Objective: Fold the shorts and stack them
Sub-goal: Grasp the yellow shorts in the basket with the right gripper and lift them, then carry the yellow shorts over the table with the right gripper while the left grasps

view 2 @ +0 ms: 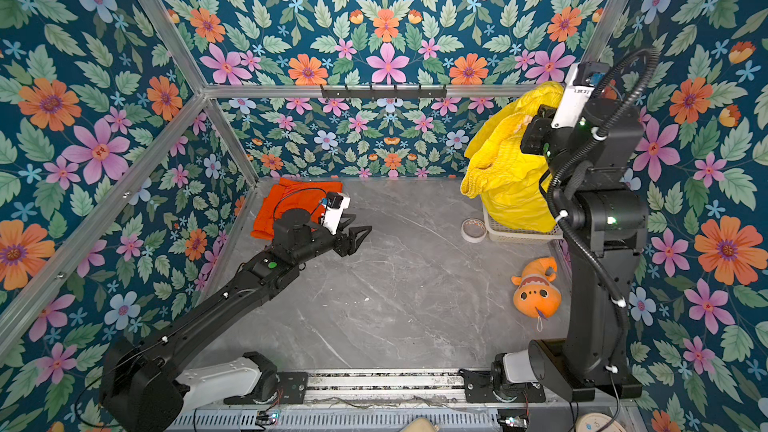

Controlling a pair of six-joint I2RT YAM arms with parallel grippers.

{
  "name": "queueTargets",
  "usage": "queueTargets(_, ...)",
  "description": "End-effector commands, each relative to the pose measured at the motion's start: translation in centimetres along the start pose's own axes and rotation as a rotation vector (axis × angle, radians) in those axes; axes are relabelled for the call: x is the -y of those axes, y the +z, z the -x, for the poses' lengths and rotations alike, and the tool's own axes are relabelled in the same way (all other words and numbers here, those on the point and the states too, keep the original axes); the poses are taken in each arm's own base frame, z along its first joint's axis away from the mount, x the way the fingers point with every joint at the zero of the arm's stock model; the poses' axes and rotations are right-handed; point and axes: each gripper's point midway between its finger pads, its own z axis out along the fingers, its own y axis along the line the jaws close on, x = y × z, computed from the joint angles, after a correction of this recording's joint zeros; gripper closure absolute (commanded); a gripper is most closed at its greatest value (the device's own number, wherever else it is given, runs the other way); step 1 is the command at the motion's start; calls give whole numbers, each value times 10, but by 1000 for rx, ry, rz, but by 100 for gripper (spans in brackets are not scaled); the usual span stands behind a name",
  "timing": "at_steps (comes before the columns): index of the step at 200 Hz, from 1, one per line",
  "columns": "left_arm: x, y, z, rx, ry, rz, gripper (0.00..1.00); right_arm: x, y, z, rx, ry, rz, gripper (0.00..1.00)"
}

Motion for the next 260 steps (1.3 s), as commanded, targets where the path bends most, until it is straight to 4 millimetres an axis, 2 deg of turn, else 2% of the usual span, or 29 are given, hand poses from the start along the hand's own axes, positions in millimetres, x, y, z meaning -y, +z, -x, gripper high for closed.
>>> queueTargets(1,14,-10,15,56,93,-59,31,-47,-27,4,-20,92,275,100)
queueTargets(22,12,-22,20,63,109,-19,31,-78,-50,7,-34,148,469,100)
queueTargets(46,11,-37,26,77,142,16,30,-113,-69,1,-78,168,669,100)
queueTargets(81,19,-51,23,66,223,-4,29,-172,-93,-18,-138,66,890,100)
queueTargets(110,17,-57,19,55,249,14,29,-224,-116,-37,-182,-45,1074,100)
queueTargets(134,10,-62,18,51,245,62,28,-249,-120,-46,-202,-81,1166,100)
queueTargets(151,2,-68,15,38,239,114,28,-257,-112,-59,-240,-88,1180,100)
queueTargets(170,-9,-78,13,26,223,198,28,-264,-106,-83,-298,-98,1208,100)
queueTargets(198,-26,-100,-2,-15,221,318,26,-264,-100,-137,-344,-165,1214,100)
queueTargets(219,-32,-107,-24,-67,230,353,25,-252,-92,-190,-346,-268,1170,100)
queueTargets(236,-34,-105,-42,-106,211,348,24,-236,-84,-231,-392,-319,1123,100)
queueTargets(260,-34,-97,-66,-161,212,322,24,-207,-74,-263,-516,-250,1089,100)
